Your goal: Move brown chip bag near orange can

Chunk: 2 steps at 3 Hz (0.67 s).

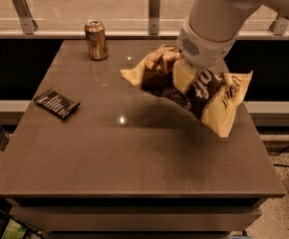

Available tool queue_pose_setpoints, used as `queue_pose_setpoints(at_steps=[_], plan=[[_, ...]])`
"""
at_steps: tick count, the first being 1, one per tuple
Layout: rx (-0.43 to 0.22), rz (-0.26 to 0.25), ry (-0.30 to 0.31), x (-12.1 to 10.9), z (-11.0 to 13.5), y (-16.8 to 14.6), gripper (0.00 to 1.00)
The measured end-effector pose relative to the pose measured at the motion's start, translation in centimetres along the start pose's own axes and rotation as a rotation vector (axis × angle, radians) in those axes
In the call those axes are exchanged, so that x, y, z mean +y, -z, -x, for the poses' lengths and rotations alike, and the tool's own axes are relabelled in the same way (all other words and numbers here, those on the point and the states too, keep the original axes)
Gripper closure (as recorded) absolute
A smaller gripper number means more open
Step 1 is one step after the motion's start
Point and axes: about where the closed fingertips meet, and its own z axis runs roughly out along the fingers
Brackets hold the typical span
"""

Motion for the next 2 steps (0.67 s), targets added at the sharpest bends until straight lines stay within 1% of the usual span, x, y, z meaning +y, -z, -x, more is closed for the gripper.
queue_pose_setpoints(at_steps=[1,2], plan=[[0.007,-0.005,0.019,-1.3,1.7,0.7,1.00],[0.032,0.003,0.039,-2.9,3.9,0.7,1.00]])
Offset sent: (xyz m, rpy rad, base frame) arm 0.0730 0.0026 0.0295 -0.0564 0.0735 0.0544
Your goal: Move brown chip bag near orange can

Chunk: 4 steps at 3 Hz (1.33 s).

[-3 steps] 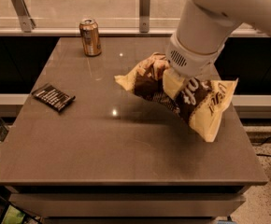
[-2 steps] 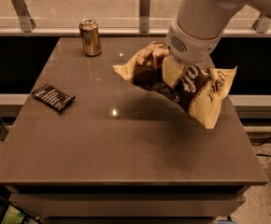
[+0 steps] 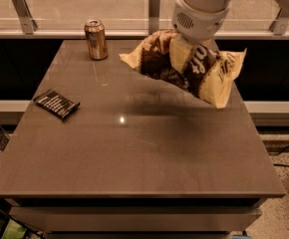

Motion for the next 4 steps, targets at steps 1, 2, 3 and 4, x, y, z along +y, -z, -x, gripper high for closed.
queue_pose_setpoints(at_steps=[1,2,3,4], plan=[[0.000,0.018,0.022,-1.9,2.3,-0.4,1.00],[-0.013,0.031,0.046,-3.9,4.4,-1.2,1.00],[-0.028,0.027,0.059,-5.5,6.2,-2.5,1.00],[-0.043,-0.010,0.064,-6.8,7.4,-3.9,1.00]])
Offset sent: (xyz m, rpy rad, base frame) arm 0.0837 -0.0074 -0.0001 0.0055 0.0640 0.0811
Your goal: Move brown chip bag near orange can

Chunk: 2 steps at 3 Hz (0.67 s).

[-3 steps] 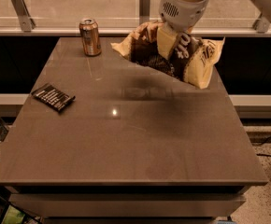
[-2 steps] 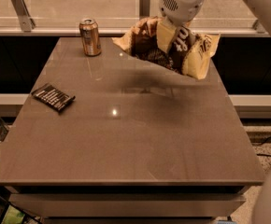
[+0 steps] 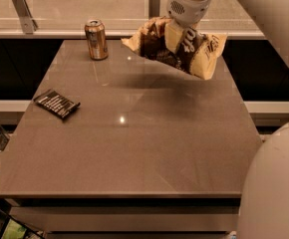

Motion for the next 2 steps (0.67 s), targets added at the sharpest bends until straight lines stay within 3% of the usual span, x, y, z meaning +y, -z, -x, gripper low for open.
queue_pose_setpoints(at_steps=[2], plan=[[0.015,-0.076,0.015,-1.6,1.6,-3.7,1.00]])
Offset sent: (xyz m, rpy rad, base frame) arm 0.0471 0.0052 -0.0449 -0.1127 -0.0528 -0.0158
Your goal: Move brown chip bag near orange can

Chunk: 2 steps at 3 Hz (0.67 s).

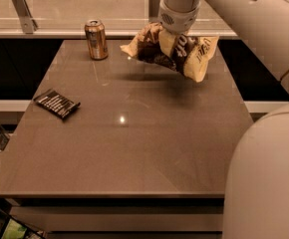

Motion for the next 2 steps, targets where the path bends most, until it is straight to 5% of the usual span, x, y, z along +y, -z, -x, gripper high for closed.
queue_pose_setpoints(at_steps=[2], plan=[[0.021,-0.018,0.030,0.1,3.1,-3.4,1.00]])
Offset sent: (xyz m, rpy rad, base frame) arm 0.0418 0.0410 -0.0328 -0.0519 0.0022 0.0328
